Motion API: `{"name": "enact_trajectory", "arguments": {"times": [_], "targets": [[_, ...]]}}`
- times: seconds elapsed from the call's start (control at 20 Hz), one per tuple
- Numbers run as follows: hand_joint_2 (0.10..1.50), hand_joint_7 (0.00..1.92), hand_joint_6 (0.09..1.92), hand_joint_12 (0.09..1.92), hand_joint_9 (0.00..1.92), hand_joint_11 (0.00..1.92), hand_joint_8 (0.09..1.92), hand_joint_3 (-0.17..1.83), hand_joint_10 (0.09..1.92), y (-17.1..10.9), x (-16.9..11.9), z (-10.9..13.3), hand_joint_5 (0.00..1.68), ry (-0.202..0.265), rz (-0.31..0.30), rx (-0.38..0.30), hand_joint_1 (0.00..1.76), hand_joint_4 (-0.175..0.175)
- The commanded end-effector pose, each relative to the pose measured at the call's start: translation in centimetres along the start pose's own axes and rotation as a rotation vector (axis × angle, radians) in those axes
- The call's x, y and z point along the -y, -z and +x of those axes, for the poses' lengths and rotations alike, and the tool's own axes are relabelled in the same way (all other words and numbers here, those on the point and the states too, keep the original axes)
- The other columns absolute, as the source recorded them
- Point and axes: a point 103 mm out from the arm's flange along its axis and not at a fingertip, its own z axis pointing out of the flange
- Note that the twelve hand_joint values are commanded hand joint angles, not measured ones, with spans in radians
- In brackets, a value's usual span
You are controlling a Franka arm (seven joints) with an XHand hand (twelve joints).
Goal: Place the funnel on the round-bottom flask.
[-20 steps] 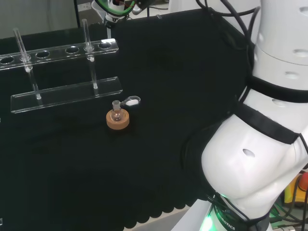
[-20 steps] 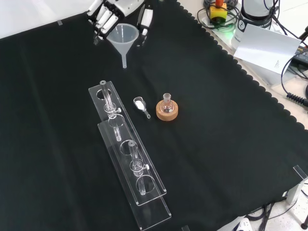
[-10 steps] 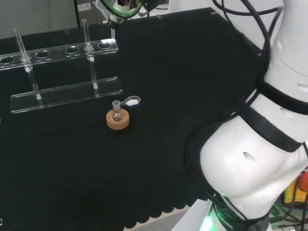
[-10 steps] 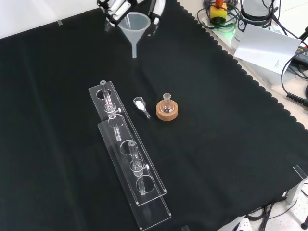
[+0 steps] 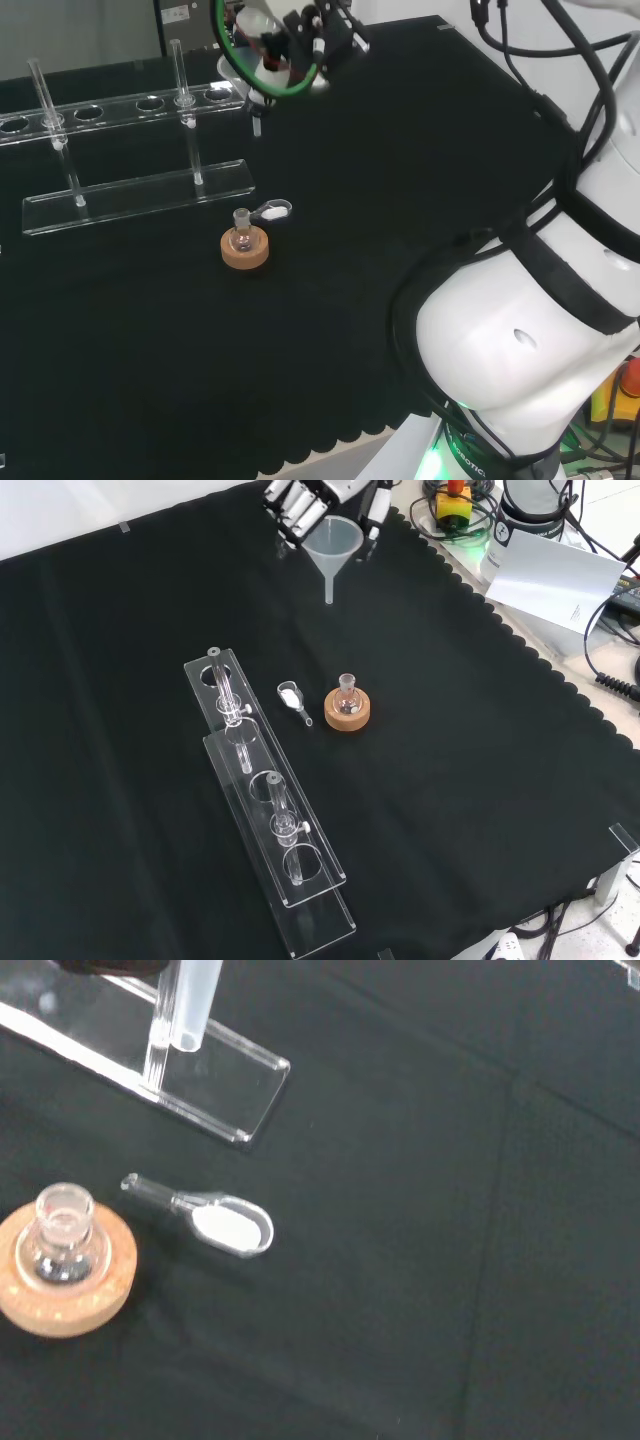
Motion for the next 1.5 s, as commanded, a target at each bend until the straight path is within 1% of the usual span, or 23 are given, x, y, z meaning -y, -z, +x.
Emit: {"name": "enact_trajectory", "arguments": {"times": [0.05, 0.2, 0.4, 0.75, 0.95, 1.1, 1.25, 1.5], "targets": [[0.99, 0.43, 0.73, 1.35, 0.72, 0.29, 0.76, -0.17, 0.61, -1.6, 1.1, 1.9, 0.41, -0.025, -0.019, 0.016, 0.77, -0.043], [0.99, 0.43, 0.73, 1.35, 0.72, 0.29, 0.76, -0.17, 0.61, -2.8, 1.2, 2.7, 0.41, -0.027, -0.015, 0.032, 0.77, -0.043], [0.99, 0.43, 0.73, 1.35, 0.73, 0.29, 0.76, -0.17, 0.61, -3.9, 0.9, 3.6, 0.41, -0.026, 0.005, 0.046, 0.77, -0.044], [0.99, 0.43, 0.73, 1.35, 0.73, 0.3, 0.76, -0.17, 0.61, -4.4, -0.3, 6.2, 0.4, 0.02, 0.01, 0.081, 0.77, -0.046], [0.99, 0.43, 0.73, 1.34, 0.73, 0.3, 0.76, -0.17, 0.61, -5.1, -1.1, 7.3, 0.4, 0.026, 0.029, 0.086, 0.77, -0.048], [0.99, 0.43, 0.73, 1.34, 0.73, 0.3, 0.76, -0.17, 0.61, -5.8, -1.4, 7.4, 0.4, 0.028, 0.031, 0.073, 0.77, -0.048], [0.99, 0.43, 0.73, 1.34, 0.73, 0.3, 0.76, -0.17, 0.61, -6.3, -1.7, 7.6, 0.4, 0.027, 0.008, 0.071, 0.77, -0.048], [0.99, 0.43, 0.73, 1.34, 0.73, 0.3, 0.76, -0.17, 0.61, -7.1, -2.2, 8.0, 0.4, 0.034, 0.0, 0.068, 0.77, -0.049]]}}
